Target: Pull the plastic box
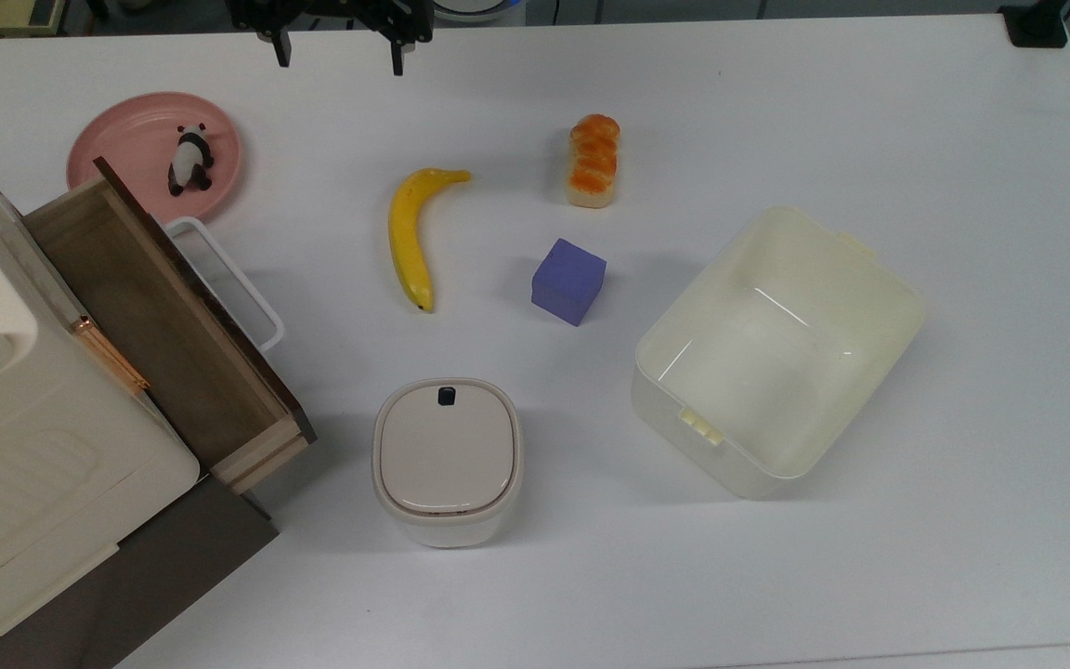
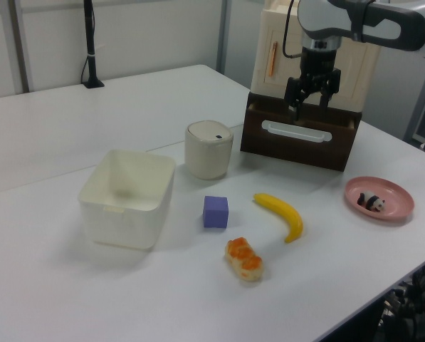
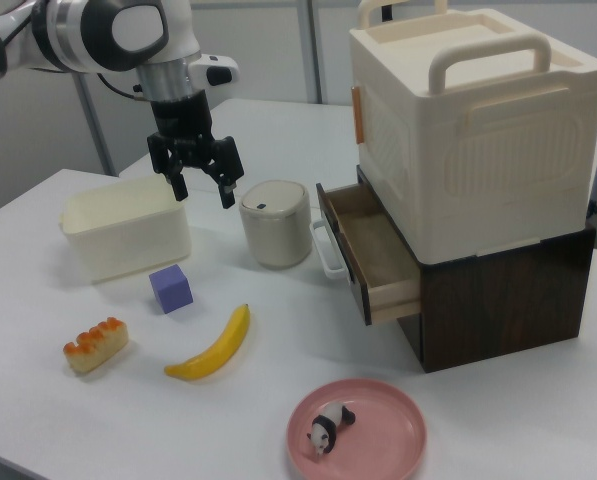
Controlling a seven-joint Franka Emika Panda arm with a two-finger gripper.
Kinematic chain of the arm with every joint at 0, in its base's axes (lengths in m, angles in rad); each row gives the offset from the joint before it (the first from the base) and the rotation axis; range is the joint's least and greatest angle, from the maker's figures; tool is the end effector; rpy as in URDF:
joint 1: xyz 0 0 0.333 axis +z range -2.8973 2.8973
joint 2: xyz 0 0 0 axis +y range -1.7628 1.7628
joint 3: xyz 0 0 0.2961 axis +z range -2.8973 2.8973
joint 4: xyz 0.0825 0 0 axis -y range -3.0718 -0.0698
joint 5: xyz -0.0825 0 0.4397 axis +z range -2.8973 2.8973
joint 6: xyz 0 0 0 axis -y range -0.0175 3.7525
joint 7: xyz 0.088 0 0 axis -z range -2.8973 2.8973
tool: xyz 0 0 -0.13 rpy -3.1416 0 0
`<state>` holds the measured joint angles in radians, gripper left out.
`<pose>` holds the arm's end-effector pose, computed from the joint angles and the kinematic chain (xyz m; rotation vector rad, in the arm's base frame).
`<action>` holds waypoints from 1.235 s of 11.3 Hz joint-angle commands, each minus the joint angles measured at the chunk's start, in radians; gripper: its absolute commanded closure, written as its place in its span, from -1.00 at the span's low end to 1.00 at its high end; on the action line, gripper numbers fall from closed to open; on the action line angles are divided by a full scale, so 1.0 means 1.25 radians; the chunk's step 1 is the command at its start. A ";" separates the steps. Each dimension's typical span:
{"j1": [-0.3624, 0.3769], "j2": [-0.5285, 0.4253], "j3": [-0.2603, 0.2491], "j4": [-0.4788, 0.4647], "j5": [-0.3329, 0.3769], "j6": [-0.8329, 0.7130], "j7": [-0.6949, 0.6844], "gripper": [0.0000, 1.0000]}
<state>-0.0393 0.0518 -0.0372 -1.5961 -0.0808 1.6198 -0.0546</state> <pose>0.6242 -0.0576 0.5408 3.0605 -0.0257 -0.0511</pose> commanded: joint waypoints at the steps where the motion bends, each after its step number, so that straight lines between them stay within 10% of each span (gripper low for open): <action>1: 0.002 0.004 -0.005 0.003 -0.010 0.026 -0.005 -1.00; 14: -0.015 0.004 -0.006 0.003 -0.010 0.037 -0.013 -1.00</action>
<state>-0.0608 0.0571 -0.0377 -1.5952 -0.0810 1.6484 -0.0563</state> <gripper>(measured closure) 0.000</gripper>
